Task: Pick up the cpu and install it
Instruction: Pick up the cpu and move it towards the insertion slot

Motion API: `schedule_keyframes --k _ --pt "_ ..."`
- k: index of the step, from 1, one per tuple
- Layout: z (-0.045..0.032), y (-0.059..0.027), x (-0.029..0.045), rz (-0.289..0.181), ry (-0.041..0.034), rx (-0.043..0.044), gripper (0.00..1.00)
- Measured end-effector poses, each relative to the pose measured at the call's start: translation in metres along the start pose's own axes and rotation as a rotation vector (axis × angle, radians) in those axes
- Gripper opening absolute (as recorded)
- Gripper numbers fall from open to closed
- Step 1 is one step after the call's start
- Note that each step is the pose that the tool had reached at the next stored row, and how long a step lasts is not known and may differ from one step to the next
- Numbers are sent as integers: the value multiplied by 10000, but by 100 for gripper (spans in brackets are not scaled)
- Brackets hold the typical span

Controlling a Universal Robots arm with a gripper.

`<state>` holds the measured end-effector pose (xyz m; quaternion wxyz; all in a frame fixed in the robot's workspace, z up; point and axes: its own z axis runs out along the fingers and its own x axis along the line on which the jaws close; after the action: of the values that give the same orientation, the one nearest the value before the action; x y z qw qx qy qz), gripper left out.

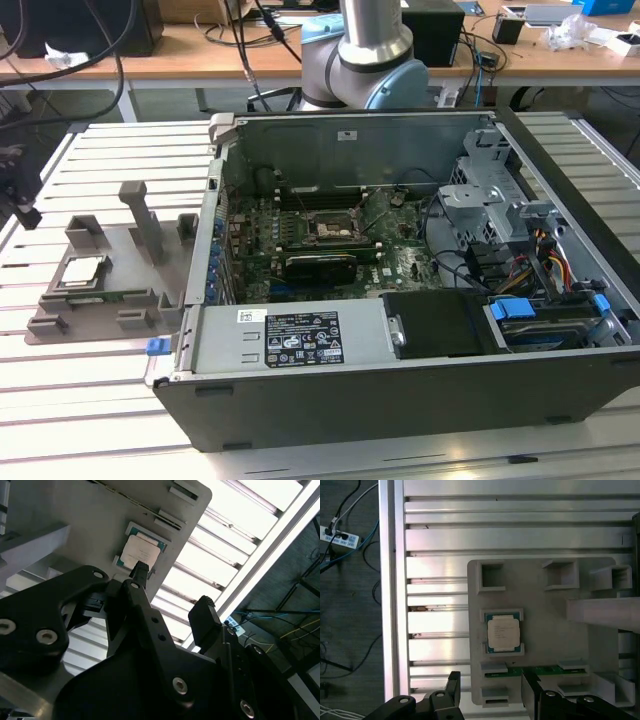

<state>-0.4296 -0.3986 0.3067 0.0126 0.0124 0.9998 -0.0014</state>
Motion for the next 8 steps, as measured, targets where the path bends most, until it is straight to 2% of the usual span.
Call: schedule_keyframes --k 5,7,8 --pt "40 0 1 -1 0 1 60" --pt "168 1 4 -5 0 1 60" --pt "192 0 3 -6 0 0 60"
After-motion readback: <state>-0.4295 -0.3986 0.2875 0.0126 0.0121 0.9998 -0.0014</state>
